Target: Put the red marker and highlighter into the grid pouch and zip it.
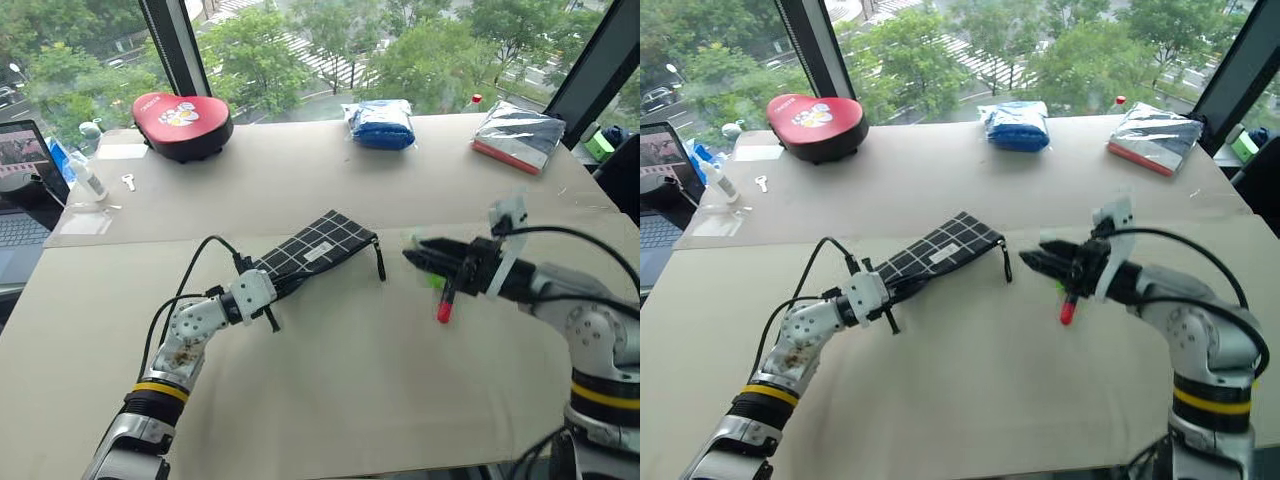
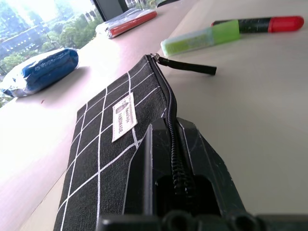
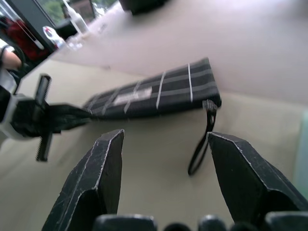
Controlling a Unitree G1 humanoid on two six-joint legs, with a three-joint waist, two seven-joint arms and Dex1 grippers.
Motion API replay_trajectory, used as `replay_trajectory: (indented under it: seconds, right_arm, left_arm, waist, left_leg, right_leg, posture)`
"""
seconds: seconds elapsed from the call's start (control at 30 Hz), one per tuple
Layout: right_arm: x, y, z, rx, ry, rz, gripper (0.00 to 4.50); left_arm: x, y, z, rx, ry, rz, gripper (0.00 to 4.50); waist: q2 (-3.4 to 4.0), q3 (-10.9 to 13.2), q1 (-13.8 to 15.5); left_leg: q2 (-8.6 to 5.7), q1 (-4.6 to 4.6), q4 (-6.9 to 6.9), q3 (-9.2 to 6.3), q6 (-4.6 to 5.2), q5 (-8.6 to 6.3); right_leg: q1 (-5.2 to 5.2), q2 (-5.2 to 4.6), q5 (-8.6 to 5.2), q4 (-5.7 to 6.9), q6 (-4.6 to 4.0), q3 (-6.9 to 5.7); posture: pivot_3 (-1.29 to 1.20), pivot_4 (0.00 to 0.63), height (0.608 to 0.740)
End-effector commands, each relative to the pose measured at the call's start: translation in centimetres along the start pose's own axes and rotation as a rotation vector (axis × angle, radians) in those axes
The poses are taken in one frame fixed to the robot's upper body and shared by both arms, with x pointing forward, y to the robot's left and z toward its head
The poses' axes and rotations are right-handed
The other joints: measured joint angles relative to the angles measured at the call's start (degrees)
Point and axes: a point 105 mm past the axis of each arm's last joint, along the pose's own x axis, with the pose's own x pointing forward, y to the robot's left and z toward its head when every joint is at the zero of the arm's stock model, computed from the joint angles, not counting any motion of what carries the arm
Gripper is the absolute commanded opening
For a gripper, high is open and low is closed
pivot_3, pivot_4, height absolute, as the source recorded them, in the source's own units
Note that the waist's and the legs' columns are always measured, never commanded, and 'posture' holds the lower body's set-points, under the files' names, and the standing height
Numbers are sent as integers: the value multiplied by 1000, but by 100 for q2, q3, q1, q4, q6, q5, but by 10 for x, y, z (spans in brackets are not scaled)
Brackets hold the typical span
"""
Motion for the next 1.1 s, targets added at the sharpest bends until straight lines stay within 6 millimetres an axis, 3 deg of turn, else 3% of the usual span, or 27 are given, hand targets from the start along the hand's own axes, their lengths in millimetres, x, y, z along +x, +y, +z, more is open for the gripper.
replay_trajectory:
  seconds: [0.03, 0.27, 0.57, 1.1]
  right_arm:
    - [3, 4, 13, -110, -26, -37, 3064]
    - [23, -9, 12, -179, 12, -108, 3064]
    - [45, -9, 4, -212, 45, -80, 3064]
    - [77, -15, 14, -287, 29, -90, 3064]
  left_arm:
    - [4, 6, 14, 5, -56, 7, 0]
    - [4, -1, 16, 3, -65, -26, 0]
    - [1, 4, 23, -21, -83, 45, 0]
    - [-5, 1, 28, -29, -86, 74, 0]
  waist:
    - [0, 0, -5]
    - [-1, 0, 12]
    - [-1, 0, 12]
    - [0, 0, 12]
  left_leg:
    - [2, 1, 5, 4, 0, 0]
    - [2, 0, 22, 17, -1, 2]
    - [3, -1, 22, 19, 0, 2]
    - [7, 0, 22, 26, 0, 2]
  right_leg:
    - [0, 1, 8, -1, -1, 0]
    - [4, 3, 36, -6, 2, 0]
    - [2, 3, 39, -9, 4, 0]
    - [-2, 6, 41, -9, 2, 0]
  posture:
    - [0, 150, 740]
    - [0, 150, 740]
    - [0, 150, 740]
    - [0, 150, 740]
